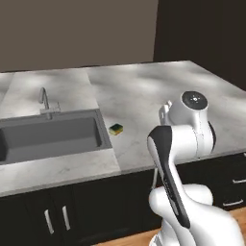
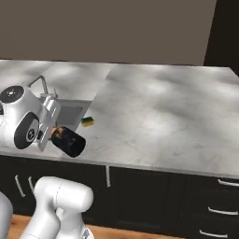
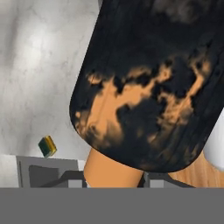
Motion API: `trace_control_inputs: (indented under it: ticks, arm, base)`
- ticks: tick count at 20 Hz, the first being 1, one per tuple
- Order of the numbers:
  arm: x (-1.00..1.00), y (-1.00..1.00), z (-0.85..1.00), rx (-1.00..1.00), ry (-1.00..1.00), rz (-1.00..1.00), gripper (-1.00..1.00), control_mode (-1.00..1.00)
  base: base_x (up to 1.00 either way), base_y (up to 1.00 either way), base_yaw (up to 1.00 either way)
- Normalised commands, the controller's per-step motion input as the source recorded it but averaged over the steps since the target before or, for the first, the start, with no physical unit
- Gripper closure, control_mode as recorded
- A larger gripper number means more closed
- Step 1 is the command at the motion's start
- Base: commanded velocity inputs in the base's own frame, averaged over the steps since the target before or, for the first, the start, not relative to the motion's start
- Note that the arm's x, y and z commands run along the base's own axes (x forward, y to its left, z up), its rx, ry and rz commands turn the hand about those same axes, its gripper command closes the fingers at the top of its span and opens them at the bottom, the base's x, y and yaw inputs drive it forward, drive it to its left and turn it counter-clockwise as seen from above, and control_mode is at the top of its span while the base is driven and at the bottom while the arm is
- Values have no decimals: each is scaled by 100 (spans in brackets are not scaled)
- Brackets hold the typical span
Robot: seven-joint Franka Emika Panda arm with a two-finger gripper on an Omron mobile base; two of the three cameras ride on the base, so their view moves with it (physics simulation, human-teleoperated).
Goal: Restock the sink supplies by placing the sponge and soap dispenser on the counter and next to the sink. Make sure the soap dispenser is upright.
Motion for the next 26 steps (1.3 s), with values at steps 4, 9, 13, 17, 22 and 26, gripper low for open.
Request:
trace_control_inputs:
  ticks: [4, 9, 13, 17, 22, 26]
  arm:
    - [0, 0, 0, 0, 0, 0, 100, 100]
    - [0, 0, 0, 0, 0, 0, 100, 100]
    - [0, 0, 0, 0, 0, 0, 100, 100]
    - [0, 0, 0, 0, 0, 0, 100, 100]
    - [0, -35, -3, 11, -4, 8, 100, -100]
    - [0, -66, 3, 24, -20, 21, 100, -100]
  base:
    - [42, 64, 31]
    - [39, 41, 30]
    - [34, -16, 23]
    - [30, -41, 14]
    - [6, -16, 6]
    - [0, 0, 0]
